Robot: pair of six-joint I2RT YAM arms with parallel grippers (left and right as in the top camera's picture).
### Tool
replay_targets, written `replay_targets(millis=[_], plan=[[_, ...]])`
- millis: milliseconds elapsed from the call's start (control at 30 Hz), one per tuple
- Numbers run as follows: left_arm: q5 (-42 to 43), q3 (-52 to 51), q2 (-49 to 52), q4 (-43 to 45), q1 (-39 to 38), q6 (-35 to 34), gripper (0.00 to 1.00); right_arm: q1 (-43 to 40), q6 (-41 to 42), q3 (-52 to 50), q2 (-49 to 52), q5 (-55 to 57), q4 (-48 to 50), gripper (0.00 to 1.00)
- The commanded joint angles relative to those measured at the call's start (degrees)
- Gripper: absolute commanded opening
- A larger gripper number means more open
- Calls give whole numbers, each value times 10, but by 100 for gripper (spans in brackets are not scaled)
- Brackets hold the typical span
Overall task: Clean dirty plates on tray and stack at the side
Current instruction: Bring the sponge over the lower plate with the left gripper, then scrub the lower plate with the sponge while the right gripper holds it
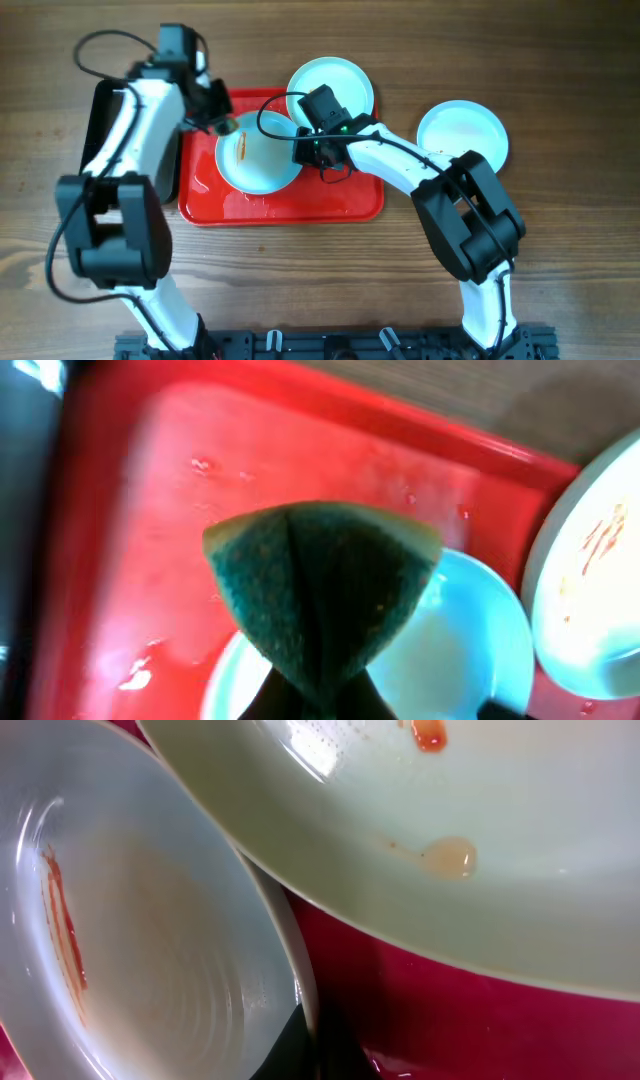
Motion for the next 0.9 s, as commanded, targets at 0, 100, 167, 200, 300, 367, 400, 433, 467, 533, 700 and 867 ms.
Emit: replay_targets(millis=[0, 100, 167, 200, 300, 367, 400, 433, 467, 533, 700, 867], plan=[[21, -67, 26, 120, -41, 17, 4, 1, -4, 7, 13, -5, 5, 5], [-2, -104, 47, 223, -69, 64, 4, 1, -6, 7, 15, -5, 6, 4], [-77, -106, 65, 214, -78, 64, 4, 1, -8, 7, 15, -5, 7, 5], [-96, -106, 70, 198, -79, 64, 4, 1, -9, 7, 15, -5, 7, 5], [-118, -106, 73, 127, -79, 69, 4, 1, -14, 7, 15, -5, 9, 5], [-118, -106, 73, 57, -79, 72, 4, 1, -14, 7, 15, -5, 8, 5], [-117, -106, 73, 25, -79, 73, 4, 1, -14, 7, 15, -5, 9, 4], [-86, -106, 73, -5, -79, 95, 4, 1, -14, 7, 15, -5, 10, 5], [-41, -106, 73, -27, -79, 130, 4, 1, -14, 7, 15, -5, 11, 5], [48, -106, 73, -76, -79, 212, 4, 1, -14, 7, 15, -5, 11, 5], [55, -106, 73, -139, -77, 282, 4, 1, -14, 7, 15, -6, 13, 5], [-157, -106, 73, -64, -67, 111, 4, 1, -17, 7, 15, -13, 12, 5]])
